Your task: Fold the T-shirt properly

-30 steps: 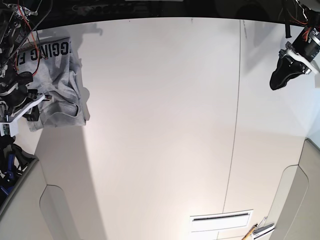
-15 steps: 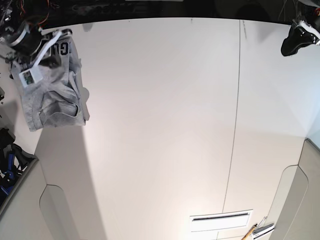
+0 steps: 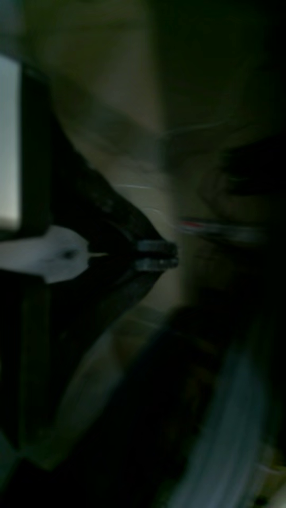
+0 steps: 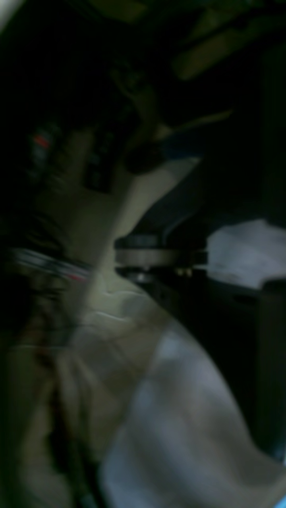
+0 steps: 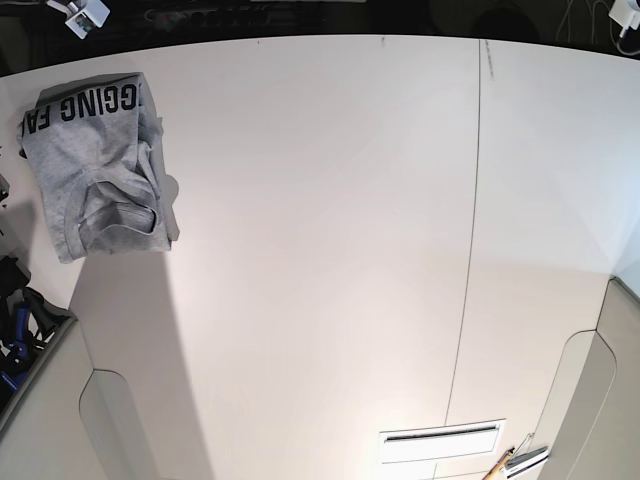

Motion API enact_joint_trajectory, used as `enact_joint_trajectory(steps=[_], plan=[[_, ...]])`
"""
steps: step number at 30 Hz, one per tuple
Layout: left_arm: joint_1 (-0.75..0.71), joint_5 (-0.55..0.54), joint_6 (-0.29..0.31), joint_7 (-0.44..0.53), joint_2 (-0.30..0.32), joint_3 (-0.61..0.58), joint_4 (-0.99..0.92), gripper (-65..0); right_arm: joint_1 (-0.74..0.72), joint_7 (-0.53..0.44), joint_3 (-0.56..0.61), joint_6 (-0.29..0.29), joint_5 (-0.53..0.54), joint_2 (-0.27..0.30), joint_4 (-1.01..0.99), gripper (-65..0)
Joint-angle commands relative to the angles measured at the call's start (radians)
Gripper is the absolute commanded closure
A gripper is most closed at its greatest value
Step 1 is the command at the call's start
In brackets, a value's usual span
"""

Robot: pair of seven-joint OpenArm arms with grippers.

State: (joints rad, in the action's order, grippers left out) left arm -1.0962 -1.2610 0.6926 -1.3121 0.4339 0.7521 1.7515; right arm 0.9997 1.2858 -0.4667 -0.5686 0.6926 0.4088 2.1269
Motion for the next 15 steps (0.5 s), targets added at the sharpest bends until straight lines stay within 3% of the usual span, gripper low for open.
enact_joint_trajectory(steps=[1,6,8,11,13,15], plan=[[-0.028,0.026,0.006,0.023,0.032,-0.037,-0.023,0.0,0.016,-0.002,0.010,-0.008,0.004,0.025,-0.024,0.0],[-0.031,0.242,0.006,0.214,0.132,-0.304,-0.213,0.0,-0.015,-0.002,0.164,-0.012,-0.060,0.117,-0.289,0.0],[-0.025,0.346,0.006,0.335,0.157,-0.408,-0.288,0.0,-0.051,-0.006,0.261,-0.012,-0.092,0.154,-0.419,0.0],[0.035,0.503,0.006,0.438,0.167,-0.542,-0.395,0.0,-0.153,-0.020,0.415,-0.013,-0.138,0.182,-0.627,0.0],[0.093,0.572,0.006,0.510,0.164,-0.623,-0.468,0.0,-0.241,-0.094,0.511,-0.015,-0.171,0.179,-0.766,0.0],[0.166,0.637,0.006,0.641,0.158,-0.697,-0.545,0.0,-0.330,-0.263,0.604,-0.013,-0.206,0.171,-0.900,0.0]])
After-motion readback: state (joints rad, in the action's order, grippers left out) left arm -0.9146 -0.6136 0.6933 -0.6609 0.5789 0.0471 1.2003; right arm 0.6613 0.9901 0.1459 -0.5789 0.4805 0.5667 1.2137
